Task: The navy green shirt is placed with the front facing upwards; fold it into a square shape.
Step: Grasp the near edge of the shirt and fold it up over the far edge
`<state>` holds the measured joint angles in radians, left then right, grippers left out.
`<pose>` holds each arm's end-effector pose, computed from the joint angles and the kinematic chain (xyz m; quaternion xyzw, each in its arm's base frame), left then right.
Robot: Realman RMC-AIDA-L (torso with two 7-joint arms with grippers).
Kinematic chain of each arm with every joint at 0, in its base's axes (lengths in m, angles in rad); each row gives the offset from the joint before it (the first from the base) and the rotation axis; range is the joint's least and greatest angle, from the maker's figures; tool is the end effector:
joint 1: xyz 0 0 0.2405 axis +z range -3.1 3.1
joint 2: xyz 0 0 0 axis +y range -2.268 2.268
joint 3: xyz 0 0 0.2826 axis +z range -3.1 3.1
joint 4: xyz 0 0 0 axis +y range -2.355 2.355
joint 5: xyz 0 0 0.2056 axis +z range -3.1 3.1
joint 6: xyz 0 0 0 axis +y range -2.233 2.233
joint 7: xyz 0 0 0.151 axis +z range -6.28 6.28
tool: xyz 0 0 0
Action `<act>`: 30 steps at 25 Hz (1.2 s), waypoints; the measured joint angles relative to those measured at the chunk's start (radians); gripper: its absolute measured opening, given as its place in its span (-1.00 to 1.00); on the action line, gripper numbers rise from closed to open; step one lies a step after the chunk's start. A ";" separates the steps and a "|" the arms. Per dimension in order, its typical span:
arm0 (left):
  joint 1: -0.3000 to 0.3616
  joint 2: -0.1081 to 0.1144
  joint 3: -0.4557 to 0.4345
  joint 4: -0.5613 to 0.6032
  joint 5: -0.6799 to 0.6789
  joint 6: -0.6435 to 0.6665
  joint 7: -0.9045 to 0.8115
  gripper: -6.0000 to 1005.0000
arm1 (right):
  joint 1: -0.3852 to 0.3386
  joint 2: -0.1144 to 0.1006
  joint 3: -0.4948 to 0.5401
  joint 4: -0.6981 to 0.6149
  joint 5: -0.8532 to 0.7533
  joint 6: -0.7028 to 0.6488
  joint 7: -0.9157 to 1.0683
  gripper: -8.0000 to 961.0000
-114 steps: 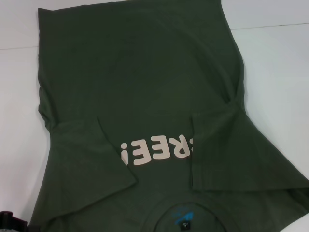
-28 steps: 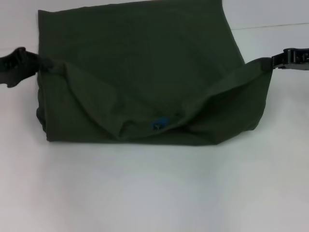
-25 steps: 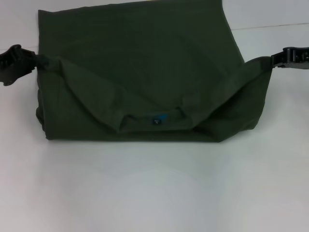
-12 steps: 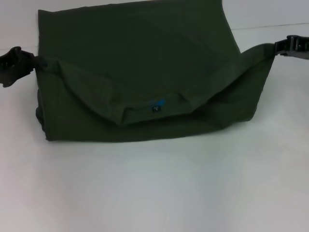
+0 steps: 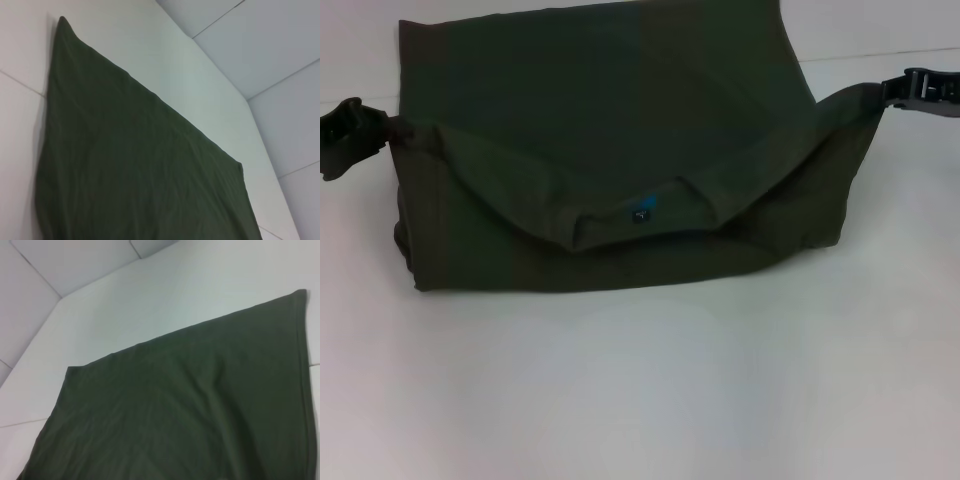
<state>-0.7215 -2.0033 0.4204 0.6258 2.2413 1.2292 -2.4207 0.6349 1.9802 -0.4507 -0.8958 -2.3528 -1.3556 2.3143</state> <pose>-0.2893 0.4327 0.0370 -0.6841 -0.6426 -0.2807 0.2008 0.3116 0.4119 0.0944 -0.7568 0.5551 0.1951 0.2848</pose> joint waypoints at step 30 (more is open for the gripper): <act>-0.049 -0.006 0.026 -0.012 -0.002 -0.087 0.088 -0.98 | 0.018 0.037 -0.016 0.025 0.000 0.209 -0.083 -0.91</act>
<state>-0.7701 -2.0090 0.4467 0.6135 2.2394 1.1417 -2.3327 0.6524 2.0174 -0.4669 -0.8712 -2.3531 -1.1466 2.2310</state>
